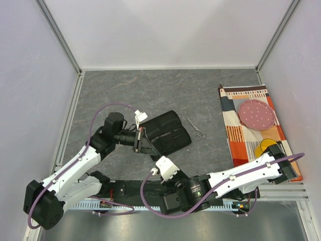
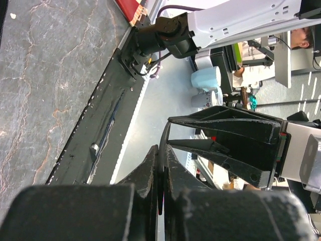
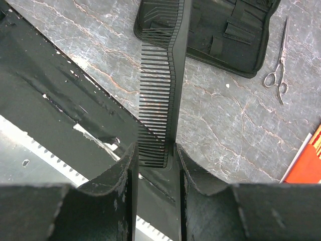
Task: Sort the hair-cutting tools
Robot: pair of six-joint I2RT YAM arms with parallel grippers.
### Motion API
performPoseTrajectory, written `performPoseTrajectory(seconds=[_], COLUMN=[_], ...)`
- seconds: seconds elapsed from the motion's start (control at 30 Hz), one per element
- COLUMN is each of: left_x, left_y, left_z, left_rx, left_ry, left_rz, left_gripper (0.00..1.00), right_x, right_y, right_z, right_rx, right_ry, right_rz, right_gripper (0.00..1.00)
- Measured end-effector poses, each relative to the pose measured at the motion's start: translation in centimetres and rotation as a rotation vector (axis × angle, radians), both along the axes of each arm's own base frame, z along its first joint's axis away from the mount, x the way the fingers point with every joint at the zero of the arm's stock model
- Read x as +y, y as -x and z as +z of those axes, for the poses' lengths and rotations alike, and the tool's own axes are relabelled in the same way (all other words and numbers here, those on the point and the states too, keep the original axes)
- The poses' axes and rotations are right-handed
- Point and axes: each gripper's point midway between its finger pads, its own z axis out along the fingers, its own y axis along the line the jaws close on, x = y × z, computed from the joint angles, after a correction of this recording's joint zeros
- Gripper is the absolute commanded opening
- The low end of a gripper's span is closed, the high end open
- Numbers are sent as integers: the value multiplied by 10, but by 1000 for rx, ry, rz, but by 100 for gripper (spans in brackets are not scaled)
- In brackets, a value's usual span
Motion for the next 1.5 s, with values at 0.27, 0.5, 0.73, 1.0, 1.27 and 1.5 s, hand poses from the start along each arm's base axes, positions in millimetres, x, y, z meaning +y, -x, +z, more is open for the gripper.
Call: performPoseTrajectory(seconds=[0.27, 0.5, 0.73, 1.0, 1.27, 1.5], left_x=[2, 8, 33, 51, 62, 64], left_y=[-7, -44, -102, -133, -135, -135], left_z=[2, -8, -19, -2, 10, 18], left_rx=[-54, -114, -116, -132, -189, -195], left_ry=[-3, -66, -46, 113, 261, 347], left_rz=[64, 256, 505, 676, 764, 781], left_gripper=[2, 2, 2, 2, 2, 2], right_x=[4, -10, -54, -74, -36, -13], right_y=[-18, -106, -196, -252, -246, -235], right_z=[0, 22, 65, 13, 0, 40], right_rx=[16, 11, -34, 86, 229, 230], right_ry=[-28, -162, -425, -694, -1005, -1212], right_rz=[-51, -288, -531, -597, -381, -200], right_gripper=[60, 62, 62, 57, 56, 56])
